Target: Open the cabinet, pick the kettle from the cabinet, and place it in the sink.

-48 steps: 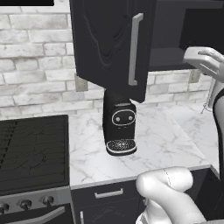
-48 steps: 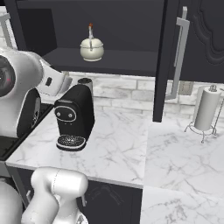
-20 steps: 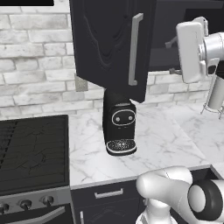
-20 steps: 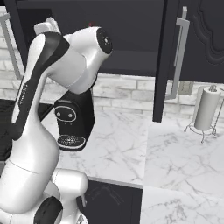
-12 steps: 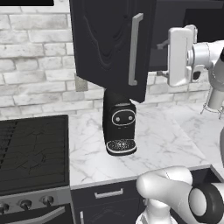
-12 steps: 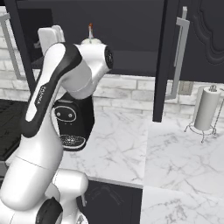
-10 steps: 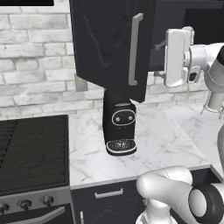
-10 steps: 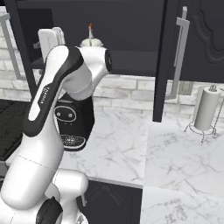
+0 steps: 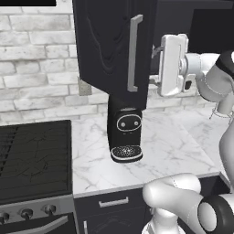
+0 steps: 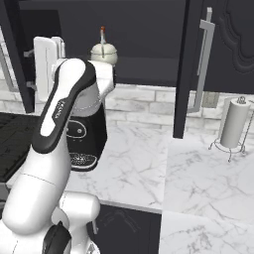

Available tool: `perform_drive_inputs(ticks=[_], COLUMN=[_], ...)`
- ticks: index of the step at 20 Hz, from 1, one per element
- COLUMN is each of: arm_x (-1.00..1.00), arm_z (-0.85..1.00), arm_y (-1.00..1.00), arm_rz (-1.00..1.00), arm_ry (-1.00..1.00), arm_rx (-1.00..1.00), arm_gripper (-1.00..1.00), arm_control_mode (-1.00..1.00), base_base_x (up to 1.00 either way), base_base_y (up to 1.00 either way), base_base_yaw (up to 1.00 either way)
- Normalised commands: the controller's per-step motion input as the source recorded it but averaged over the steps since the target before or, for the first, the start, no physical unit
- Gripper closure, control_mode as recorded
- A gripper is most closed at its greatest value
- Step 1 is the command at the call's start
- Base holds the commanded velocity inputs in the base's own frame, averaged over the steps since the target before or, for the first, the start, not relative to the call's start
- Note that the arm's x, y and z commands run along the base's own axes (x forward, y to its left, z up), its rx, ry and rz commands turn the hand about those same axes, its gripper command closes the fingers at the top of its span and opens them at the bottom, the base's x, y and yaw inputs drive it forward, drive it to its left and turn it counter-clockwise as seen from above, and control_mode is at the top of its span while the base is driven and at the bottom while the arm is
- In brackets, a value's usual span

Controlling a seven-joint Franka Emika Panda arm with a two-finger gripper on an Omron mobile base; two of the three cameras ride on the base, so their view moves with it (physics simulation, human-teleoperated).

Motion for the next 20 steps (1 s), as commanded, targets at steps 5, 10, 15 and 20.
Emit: perform_drive_inputs(ticks=[5,10,15,20], arm_x=[-0.45,-0.43,-0.31,-0.25], arm_z=[0.00,0.00,0.00,-0.01], arm_y=[0.41,0.48,0.57,0.65], arm_rz=[0.25,0.19,0.06,0.01], arm_ry=[0.04,0.00,0.00,0.00], arm_rx=[0.00,0.00,0.00,-0.02], arm_gripper=[-1.00,-1.00,-1.00,-1.00], arm_control_mode=[-1.00,-1.00,-1.00,-1.00], base_base_x=[0.00,0.00,0.00,0.00], base_base_y=[0.00,0.00,0.00,0.00], base_base_yaw=[0.00,0.00,0.00,0.00])
